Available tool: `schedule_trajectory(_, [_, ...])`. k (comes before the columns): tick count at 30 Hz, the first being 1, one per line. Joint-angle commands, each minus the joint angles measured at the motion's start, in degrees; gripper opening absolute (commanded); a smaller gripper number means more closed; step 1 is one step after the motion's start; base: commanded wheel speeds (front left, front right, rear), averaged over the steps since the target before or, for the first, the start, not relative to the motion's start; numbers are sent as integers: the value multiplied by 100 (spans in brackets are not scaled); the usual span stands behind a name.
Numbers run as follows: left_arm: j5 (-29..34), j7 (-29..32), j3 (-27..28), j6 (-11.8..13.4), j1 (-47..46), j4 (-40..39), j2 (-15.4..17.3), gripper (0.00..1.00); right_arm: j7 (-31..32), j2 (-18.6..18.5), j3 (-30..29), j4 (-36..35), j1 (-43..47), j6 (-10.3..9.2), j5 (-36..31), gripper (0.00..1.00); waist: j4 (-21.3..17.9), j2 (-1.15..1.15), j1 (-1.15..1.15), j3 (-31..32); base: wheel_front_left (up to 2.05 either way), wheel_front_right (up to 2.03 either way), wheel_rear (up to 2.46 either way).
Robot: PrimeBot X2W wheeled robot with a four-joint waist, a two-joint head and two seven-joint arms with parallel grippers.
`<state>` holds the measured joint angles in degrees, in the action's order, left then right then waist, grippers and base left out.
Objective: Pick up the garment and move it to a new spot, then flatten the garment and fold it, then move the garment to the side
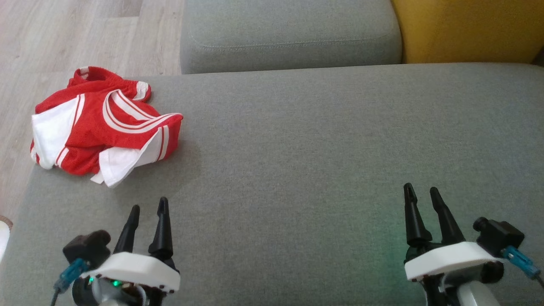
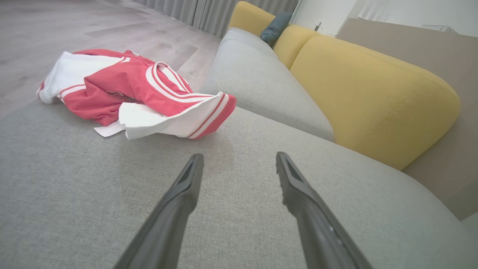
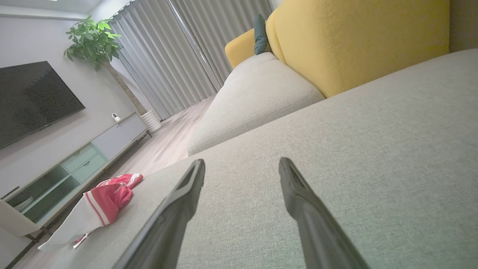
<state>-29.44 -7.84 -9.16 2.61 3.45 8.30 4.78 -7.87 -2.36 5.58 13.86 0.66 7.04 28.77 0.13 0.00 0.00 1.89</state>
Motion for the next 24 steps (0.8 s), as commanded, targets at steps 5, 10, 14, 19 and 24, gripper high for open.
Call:
schedule_trajectory(5, [528,-188,13,98,-115,-224,112,100,-180,-39,174,-188,-305,34,-582,100,10,0,0,0,0,0,0])
schedule_trajectory(10, [777,-255,-8,127,-106,-213,121,100,-248,-41,192,-225,-315,35,-878,100,13,0,0,-2,0,0,0])
schedule_trajectory(14, [1028,-322,-20,159,-98,-236,117,100,-315,-43,204,-264,-322,37,-1169,100,19,0,0,-4,0,0,0])
schedule_trajectory(19, [1343,-406,-34,181,-72,-260,104,100,-400,-45,224,-317,-330,38,-1535,100,25,0,0,-1,0,0,0])
schedule_trajectory(24, [1639,-490,-31,183,-53,-258,82,100,-484,-47,223,-329,-334,40,-1904,100,34,0,0,0,0,0,0])
